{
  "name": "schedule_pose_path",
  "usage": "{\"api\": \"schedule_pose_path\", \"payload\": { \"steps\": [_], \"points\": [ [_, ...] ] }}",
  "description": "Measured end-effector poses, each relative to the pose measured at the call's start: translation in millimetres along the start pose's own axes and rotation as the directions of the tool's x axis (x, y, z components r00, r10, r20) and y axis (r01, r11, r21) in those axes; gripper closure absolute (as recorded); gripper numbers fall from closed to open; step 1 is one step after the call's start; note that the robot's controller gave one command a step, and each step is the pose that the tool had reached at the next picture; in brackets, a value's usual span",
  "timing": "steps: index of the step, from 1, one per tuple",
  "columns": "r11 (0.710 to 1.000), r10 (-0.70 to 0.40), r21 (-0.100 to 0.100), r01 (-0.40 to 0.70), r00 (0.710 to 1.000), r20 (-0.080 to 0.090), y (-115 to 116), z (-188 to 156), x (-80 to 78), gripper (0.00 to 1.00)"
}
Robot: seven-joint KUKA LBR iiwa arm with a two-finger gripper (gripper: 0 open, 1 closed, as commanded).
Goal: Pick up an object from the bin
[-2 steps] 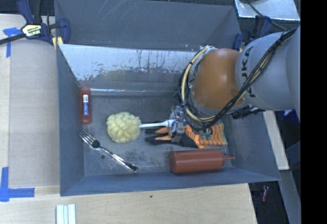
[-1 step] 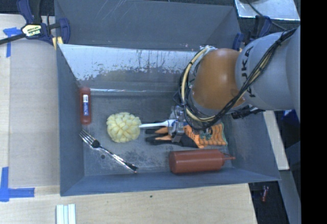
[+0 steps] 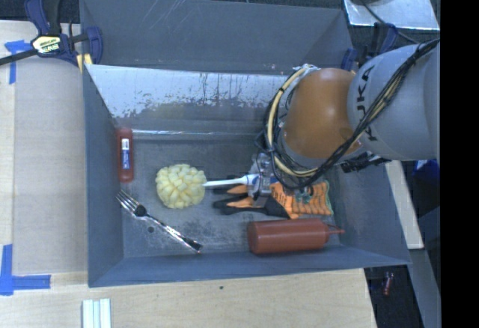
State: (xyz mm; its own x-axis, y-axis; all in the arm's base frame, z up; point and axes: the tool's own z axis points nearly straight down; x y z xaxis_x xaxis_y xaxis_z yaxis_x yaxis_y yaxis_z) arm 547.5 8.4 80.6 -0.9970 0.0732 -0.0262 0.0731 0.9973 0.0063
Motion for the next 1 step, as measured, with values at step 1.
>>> {"api": "schedule_pose_path", "payload": {
  "steps": [1],
  "points": [
    [1.000,0.000,0.000,0.000,1.000,-0.006,-0.1,-28.6,0.9,1.00]
  ]
}}
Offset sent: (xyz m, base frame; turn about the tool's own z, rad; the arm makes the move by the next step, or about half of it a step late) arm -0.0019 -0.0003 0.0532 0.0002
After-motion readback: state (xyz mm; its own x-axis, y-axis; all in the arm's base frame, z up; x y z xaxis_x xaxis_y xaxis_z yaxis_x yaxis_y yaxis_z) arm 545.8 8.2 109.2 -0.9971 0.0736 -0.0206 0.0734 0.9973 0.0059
